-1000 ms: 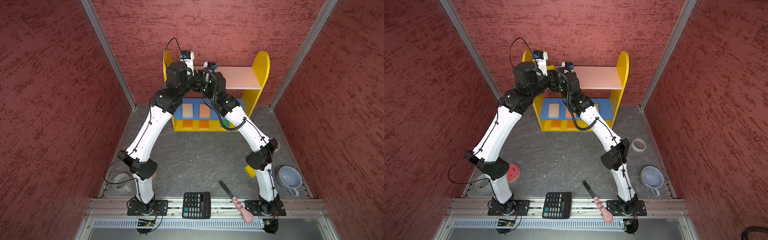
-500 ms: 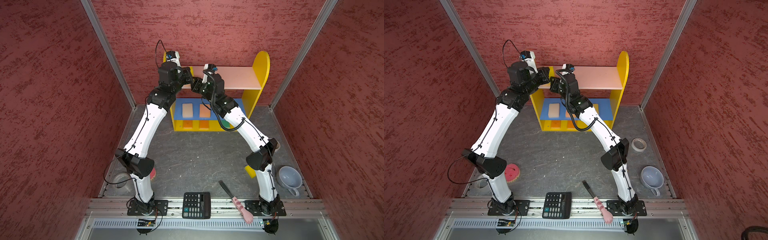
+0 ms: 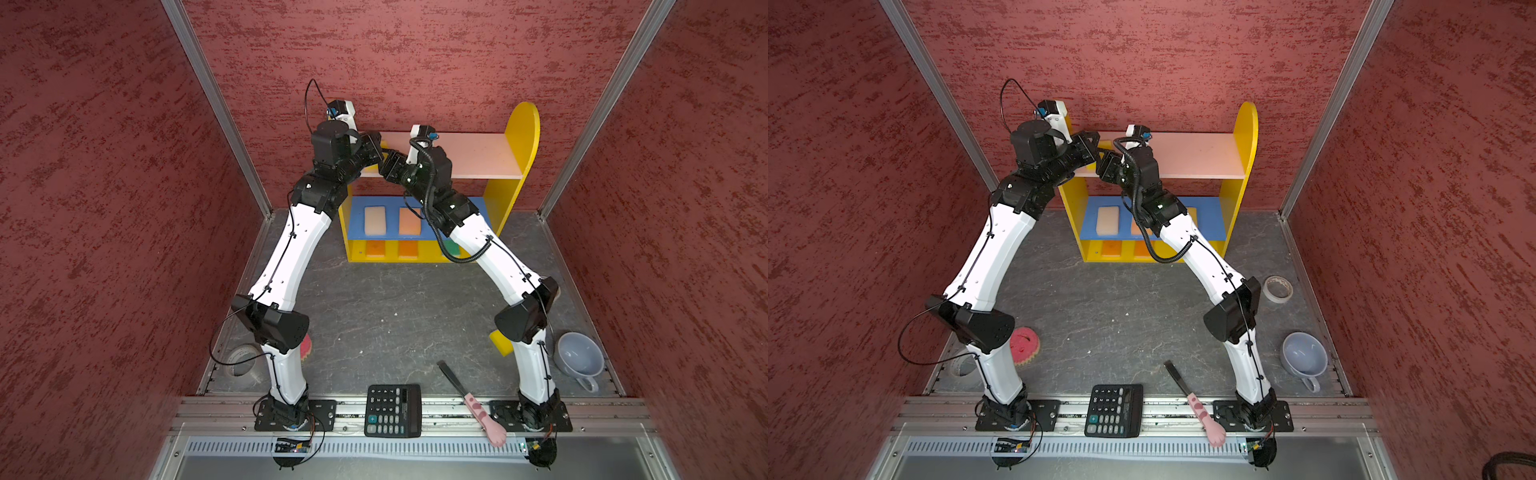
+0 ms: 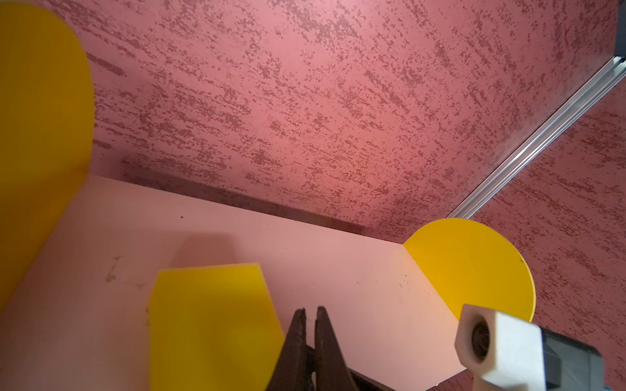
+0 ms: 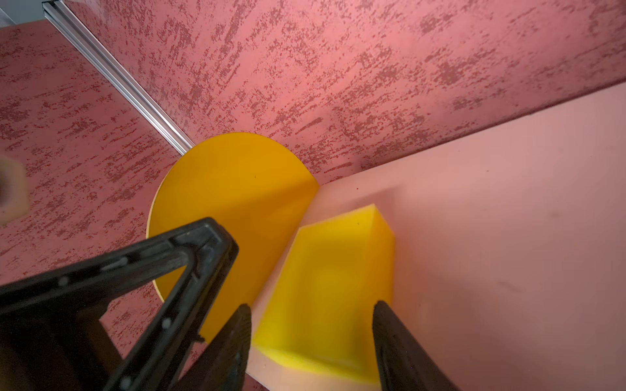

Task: Place and organize the cleaning sponges onto the shelf
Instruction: 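Lower the smooth yellow sponge onto the pink top shelf with the right gripper, then open the right gripper and settle the sponge upright against the shelf end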

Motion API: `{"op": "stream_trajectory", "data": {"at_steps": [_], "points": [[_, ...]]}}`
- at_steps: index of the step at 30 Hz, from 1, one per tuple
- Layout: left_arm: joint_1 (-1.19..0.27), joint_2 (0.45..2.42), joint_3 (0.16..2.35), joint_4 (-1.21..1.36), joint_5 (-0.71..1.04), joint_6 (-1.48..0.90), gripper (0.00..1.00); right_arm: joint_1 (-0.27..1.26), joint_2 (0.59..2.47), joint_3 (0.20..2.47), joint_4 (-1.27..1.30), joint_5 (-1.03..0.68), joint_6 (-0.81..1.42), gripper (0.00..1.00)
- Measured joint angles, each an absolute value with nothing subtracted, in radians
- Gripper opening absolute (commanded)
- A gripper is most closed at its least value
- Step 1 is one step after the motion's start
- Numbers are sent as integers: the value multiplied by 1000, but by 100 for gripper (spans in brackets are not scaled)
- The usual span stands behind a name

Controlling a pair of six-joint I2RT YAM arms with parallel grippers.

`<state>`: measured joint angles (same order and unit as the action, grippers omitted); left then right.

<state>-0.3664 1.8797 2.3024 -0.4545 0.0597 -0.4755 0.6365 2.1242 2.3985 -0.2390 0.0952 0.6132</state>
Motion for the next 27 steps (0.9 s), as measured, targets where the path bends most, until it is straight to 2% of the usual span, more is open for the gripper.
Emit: {"op": "stream_trajectory", "data": {"at_steps": [6,11,17,22,24,26,27], "points": [[-364,1885,2302,-457,96,-484,13,635,2081,2331,-228,96,607,60],[-364,1871,2301,-473,119,-494,20,616,2059,2305,-229,85,595,59],[-365,1748,2202,-483,127,-507,20,574,2048,2305,-237,32,598,54],[-370,1600,2061,-476,99,-513,5,559,2046,2312,-274,-7,591,42],[-371,1576,2042,-482,88,-508,0,559,2046,2314,-291,-22,590,33],[-371,1565,2028,-492,72,-503,0,559,2046,2315,-310,-36,583,18],[-371,1565,2021,-496,68,-503,0,559,2046,2317,-319,-42,587,14]]}}
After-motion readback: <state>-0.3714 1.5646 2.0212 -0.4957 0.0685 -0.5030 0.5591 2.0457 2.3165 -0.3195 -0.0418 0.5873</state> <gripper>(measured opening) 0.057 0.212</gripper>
